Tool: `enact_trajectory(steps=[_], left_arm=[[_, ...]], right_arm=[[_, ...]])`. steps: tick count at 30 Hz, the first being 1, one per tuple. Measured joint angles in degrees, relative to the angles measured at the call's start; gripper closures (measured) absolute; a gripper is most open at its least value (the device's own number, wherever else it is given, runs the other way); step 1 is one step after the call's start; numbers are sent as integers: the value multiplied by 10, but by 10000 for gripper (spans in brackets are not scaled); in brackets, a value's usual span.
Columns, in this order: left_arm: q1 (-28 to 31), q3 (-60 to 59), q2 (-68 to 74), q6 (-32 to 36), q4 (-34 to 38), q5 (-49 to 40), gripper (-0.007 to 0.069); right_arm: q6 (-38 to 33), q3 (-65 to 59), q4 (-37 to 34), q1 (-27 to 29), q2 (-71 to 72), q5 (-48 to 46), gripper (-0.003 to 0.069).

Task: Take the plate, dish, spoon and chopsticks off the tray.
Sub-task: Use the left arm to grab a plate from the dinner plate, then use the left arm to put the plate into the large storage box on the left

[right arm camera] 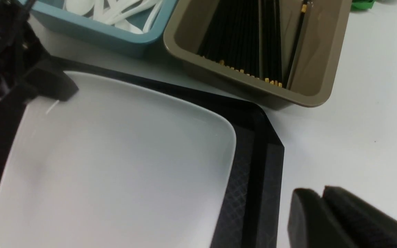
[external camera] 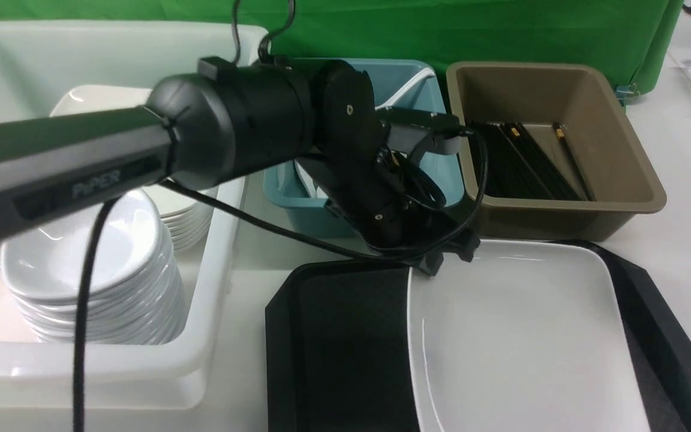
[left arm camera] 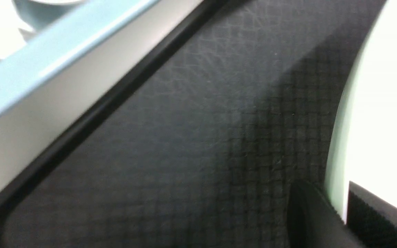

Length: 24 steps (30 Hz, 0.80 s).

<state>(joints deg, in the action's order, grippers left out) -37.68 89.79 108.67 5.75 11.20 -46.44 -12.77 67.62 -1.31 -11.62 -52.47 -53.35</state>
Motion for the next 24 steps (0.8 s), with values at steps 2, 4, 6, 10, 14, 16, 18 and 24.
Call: enact_trajectory(steps=[2,4,6,10,14,16,18,24], left_arm=[[0,0,-19,-2,-14,-6,589],[0,0,-27,-2,-18,-9,592],[0,0,-49,-4,-26,-17,601],[0,0,-82,-13,-35,-26,613],[0,0,-105,-13,-47,-27,613],[0,0,-121,-19,-63,-27,612],[0,0,-136,-33,-84,-27,610],[2,0,-147,-48,-96,-27,608]], right_arm=[[0,0,0,0,0,-1,569],[0,0,0,0,0,-1,569],[0,0,0,0,0,-1,569],[0,0,0,0,0,-1,569],[0,0,0,0,0,-1,569],[0,0,0,0,0,-1,569],[0,0,0,0,0,-1,569],[0,0,0,0,0,-1,569]])
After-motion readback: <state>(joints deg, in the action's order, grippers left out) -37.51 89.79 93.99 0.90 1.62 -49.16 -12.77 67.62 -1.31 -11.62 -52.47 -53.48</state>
